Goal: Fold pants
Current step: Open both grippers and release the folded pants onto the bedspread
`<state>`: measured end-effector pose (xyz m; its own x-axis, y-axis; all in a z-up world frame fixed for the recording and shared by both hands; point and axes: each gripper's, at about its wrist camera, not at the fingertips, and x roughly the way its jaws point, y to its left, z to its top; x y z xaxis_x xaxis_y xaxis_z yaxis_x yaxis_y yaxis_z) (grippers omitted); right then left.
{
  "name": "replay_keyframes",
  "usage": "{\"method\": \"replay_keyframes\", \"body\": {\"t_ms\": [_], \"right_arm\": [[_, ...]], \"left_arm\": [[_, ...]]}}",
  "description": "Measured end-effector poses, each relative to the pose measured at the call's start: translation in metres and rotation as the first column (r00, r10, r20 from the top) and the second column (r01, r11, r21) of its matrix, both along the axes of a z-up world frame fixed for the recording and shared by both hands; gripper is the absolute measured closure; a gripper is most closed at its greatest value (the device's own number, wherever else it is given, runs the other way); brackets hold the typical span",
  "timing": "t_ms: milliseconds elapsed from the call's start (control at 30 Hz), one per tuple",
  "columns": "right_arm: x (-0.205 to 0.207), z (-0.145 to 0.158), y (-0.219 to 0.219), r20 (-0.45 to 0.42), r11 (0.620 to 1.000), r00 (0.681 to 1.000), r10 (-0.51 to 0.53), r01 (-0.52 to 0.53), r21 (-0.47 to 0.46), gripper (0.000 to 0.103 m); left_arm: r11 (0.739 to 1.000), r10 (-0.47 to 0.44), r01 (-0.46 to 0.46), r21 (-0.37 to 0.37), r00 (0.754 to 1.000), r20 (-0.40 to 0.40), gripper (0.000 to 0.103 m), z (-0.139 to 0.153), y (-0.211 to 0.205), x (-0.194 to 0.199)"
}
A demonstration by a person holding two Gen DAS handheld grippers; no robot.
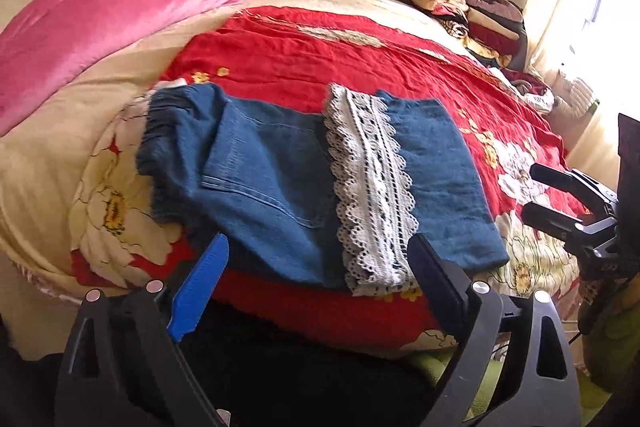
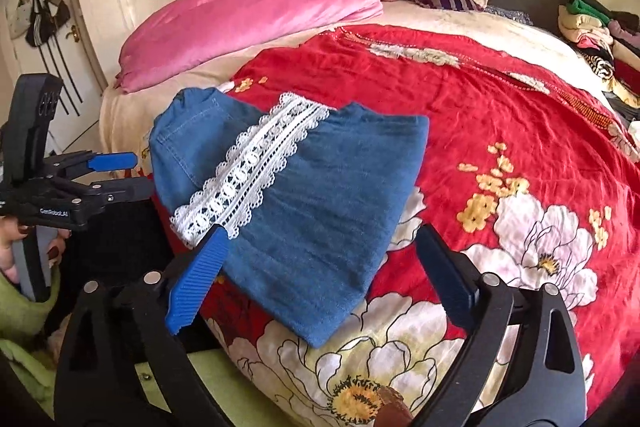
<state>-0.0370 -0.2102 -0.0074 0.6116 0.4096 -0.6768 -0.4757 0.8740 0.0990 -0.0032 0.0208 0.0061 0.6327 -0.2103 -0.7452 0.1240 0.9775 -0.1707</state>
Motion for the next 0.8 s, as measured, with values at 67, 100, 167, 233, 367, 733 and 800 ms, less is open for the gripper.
{"method": "replay_keyframes", "body": {"t_ms": [67,100,167,233,367,733,800], "right_arm": [[0.002,0.005,0.002,0.012,1.000,1.000,-0.001,0.001,-0.005,0.013],[0.003,0.009,0.003,0.020,1.000,1.000,-0.003,0.003,-0.007,0.013],[0.006,0.014,0.006,0.029,1.000,1.000,0.000,0.000,-0.006,0.012],[0.008,0.020,0.010,0.044,1.000,0.999,0.003,-0.003,-0.006,0.012],[0.014,0.030,0.020,0.058,1.000,0.998,0.023,-0.023,-0.002,0.011],[0.036,0.047,0.061,0.057,0.994,0.993,0.107,-0.107,0.007,0.010],[0.042,0.047,0.071,0.055,0.992,0.991,0.123,-0.124,0.001,0.010]], "left_arm": [[1.000,0.015,-0.015,-0.004,1.000,0.016,0.013,0.004,0.006,-0.002],[1.000,0.022,-0.022,-0.005,1.000,0.021,0.013,0.005,0.008,-0.003],[0.999,0.039,-0.038,-0.009,0.999,0.032,0.013,0.009,0.015,-0.004],[0.998,0.060,-0.060,-0.016,0.997,0.037,0.013,0.011,0.023,-0.005],[0.994,0.107,-0.106,-0.029,0.994,0.038,0.013,0.012,0.040,-0.006],[0.976,0.198,-0.196,-0.100,0.980,0.013,0.013,0.002,0.084,-0.006],[0.971,0.213,-0.211,-0.112,0.977,0.011,0.013,-0.002,0.090,-0.005]]}}
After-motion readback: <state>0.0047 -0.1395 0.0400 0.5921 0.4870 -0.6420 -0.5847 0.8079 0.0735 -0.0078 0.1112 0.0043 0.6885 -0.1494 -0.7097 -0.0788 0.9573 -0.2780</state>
